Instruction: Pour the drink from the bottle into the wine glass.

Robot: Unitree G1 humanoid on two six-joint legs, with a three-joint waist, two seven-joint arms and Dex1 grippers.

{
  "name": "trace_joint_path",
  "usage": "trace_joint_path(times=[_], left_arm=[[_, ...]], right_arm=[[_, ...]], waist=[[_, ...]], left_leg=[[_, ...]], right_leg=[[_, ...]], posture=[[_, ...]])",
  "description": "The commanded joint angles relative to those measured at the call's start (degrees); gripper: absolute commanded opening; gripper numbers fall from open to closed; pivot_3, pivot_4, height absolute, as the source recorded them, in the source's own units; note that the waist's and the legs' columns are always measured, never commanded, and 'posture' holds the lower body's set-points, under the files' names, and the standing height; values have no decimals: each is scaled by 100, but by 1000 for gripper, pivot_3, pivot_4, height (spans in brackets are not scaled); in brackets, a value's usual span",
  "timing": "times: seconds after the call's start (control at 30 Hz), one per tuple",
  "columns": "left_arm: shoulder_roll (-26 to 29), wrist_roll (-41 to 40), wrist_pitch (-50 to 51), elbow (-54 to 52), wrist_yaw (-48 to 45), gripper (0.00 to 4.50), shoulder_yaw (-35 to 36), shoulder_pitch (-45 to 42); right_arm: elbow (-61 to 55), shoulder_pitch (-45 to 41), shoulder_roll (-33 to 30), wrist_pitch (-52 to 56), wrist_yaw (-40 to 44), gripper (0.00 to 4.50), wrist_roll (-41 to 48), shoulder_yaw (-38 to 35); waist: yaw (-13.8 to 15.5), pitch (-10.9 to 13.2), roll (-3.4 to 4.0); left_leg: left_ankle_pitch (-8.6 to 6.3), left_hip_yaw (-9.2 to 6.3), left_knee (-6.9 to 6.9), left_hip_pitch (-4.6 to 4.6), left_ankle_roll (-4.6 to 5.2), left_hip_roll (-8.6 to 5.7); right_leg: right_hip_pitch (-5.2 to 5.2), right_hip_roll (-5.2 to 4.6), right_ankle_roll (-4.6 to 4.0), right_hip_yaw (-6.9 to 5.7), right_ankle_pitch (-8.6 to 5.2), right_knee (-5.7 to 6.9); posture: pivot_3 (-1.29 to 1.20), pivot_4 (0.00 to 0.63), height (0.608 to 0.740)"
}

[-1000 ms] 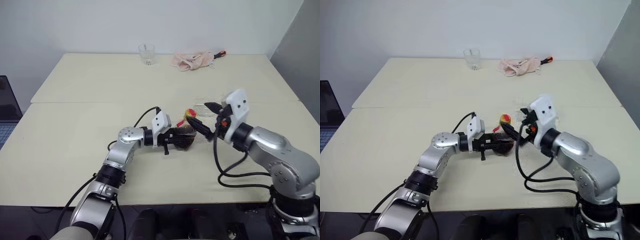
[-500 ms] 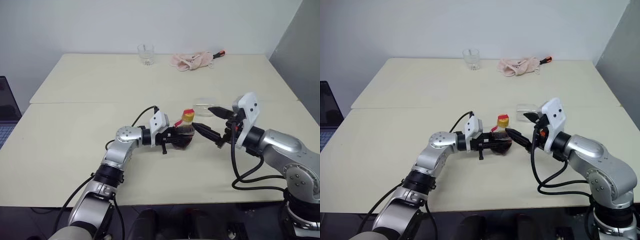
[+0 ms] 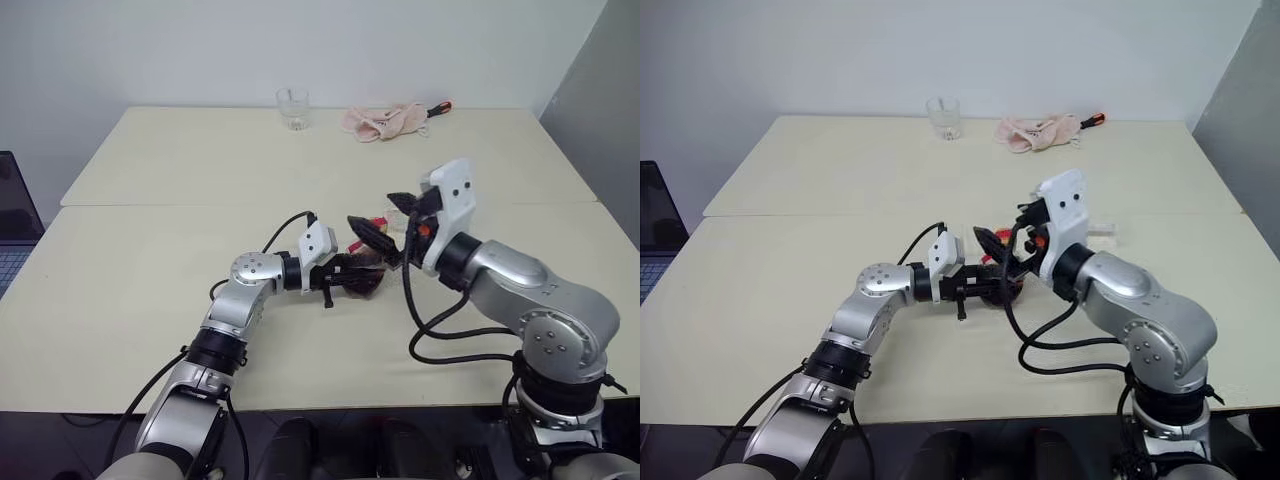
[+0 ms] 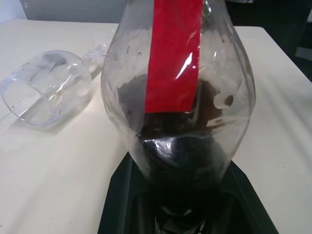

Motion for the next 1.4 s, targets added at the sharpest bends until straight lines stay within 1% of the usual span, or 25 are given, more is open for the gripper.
trace_joint_path(times=[0.03,0.2,0.53,0.8,1.2,1.3,1.37,1.4], left_arm=[[-27,-97,-76,-256,3,690,94,-76],[-37,-93,-81,-256,4,690,88,-80],[-40,-84,-80,-274,39,690,91,-60],[-46,-76,-96,-263,44,690,83,-47],[-25,-77,-87,-266,23,689,83,-40],[-18,-73,-85,-276,26,689,82,-31],[-13,-74,-82,-286,29,687,82,-23],[-11,-74,-83,-286,30,687,82,-23]], right_arm=[[-115,-64,48,-37,-108,4500,-108,80],[165,-35,226,-199,-295,4500,-380,66],[431,58,408,-363,-255,4500,-555,-96],[394,276,255,-396,-14,4500,-499,-314],[220,468,29,-379,188,4500,-408,-407],[195,488,-20,-397,223,3906,-383,-407],[170,501,-56,-410,256,3302,-348,-402],[153,508,-80,-422,292,2919,-328,-398]], waist=[[-2,0,0],[-4,0,0],[-6,0,0],[-6,0,0],[-5,0,0],[-5,0,0],[-5,0,0],[-4,0,0]], left_leg=[[0,0,0,0,0,0],[0,0,0,0,0,0],[0,1,0,0,0,-1],[0,1,-1,0,0,0],[0,1,0,0,1,0],[0,1,0,0,1,0],[0,1,-1,0,1,0],[0,1,0,0,1,0]], right_leg=[[0,0,0,0,0,0],[0,0,0,0,0,1],[-1,1,0,0,0,1],[-1,1,0,0,0,1],[-1,1,0,0,0,1],[0,1,0,0,0,1],[-1,2,0,0,0,1],[0,2,0,0,0,1]], posture=[[0,150,740],[0,150,740],[0,150,740],[0,150,740],[0,150,740],[0,150,740],[0,150,740],[0,150,740]])
